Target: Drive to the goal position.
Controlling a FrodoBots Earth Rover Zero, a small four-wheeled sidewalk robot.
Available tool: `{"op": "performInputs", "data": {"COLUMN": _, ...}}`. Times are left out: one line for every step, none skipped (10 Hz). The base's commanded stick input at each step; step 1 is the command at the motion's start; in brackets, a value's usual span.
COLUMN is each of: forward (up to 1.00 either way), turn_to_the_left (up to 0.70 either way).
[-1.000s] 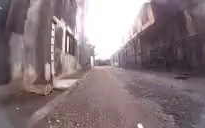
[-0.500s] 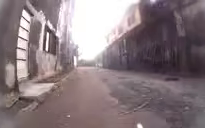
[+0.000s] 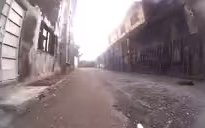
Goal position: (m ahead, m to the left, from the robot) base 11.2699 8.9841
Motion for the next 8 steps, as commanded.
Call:
{"op": "performInputs", "data": {"forward": 1.00, "turn_to_the_left": 0.01}}
{"op": "performInputs", "data": {"forward": 1.00, "turn_to_the_left": 0.13}}
{"op": "performInputs", "data": {"forward": 1.00, "turn_to_the_left": 0.35}}
{"op": "performInputs", "data": {"forward": 1.00, "turn_to_the_left": 0.41}}
{"op": "performInputs", "data": {"forward": 1.00, "turn_to_the_left": 0.41}}
{"op": "performInputs", "data": {"forward": 1.00, "turn_to_the_left": 0.37}}
{"op": "performInputs", "data": {"forward": 1.00, "turn_to_the_left": 0.27}}
{"op": "performInputs", "data": {"forward": 1.00, "turn_to_the_left": 0.08}}
